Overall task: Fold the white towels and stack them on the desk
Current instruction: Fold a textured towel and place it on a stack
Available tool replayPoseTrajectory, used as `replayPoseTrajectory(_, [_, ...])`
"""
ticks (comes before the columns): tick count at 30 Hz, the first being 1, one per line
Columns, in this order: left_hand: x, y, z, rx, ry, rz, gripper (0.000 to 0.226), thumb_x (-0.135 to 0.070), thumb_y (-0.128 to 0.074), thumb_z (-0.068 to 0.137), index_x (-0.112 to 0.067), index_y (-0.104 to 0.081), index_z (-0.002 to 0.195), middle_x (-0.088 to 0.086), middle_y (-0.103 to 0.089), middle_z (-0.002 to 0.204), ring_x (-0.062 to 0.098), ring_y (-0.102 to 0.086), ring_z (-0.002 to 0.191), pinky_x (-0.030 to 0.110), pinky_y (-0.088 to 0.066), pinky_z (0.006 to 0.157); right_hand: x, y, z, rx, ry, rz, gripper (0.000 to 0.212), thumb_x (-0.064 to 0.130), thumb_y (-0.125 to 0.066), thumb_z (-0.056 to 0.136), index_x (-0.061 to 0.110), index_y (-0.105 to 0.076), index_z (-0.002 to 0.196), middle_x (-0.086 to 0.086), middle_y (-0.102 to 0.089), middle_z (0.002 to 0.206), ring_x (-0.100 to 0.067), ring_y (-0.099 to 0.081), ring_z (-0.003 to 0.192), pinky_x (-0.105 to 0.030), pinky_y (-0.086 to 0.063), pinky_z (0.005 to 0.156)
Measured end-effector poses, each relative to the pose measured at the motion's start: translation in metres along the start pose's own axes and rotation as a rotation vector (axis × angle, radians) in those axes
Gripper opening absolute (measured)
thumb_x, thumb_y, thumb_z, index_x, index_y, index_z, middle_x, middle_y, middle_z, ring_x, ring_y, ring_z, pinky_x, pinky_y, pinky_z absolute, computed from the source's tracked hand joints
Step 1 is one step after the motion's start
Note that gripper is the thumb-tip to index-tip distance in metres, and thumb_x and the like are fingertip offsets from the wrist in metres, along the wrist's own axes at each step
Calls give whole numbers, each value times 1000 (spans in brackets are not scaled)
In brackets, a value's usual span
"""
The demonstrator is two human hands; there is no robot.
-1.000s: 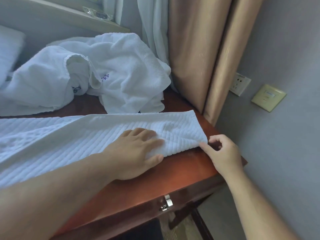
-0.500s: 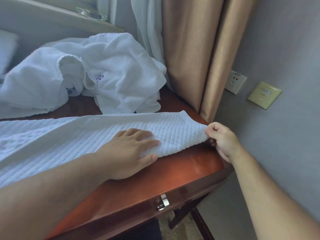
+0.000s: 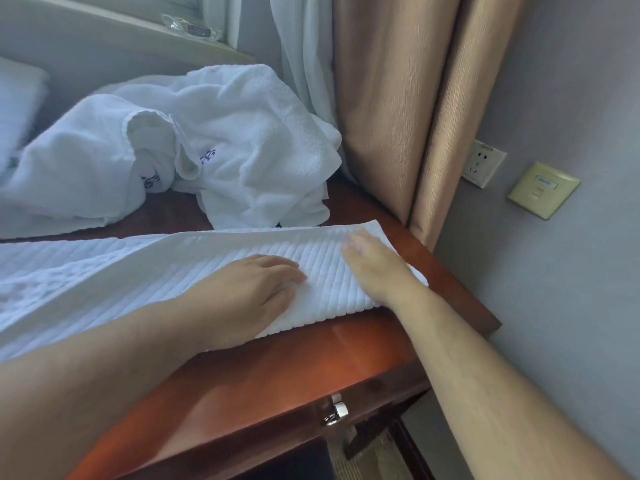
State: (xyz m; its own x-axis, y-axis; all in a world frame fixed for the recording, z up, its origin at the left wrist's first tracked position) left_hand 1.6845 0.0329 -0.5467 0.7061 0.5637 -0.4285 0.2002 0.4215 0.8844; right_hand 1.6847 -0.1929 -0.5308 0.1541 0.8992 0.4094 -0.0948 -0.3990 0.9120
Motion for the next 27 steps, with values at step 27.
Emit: replayPoseTrajectory(27, [71,118,-325,-220,675,478,52,-50,-37,100,-31,-48,147,-9,-57,139,15,-50,127,33,-41,105,314,-142,-133,160,961,-205,34,28,-41,102,25,-60,130,9,-58,128,-18,-50,123,-32,-38,100])
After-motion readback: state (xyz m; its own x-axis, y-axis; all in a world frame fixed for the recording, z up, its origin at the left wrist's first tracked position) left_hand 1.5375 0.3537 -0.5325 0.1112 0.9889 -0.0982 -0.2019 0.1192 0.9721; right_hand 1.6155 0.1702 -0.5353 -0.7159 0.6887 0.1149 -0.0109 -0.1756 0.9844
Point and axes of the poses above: each hand's wrist, its own z-axis towards the middle knuckle, its own y-axis out of the back of the hand, x = y × z, the point moved 4 cm from there along z, towards the middle knuckle
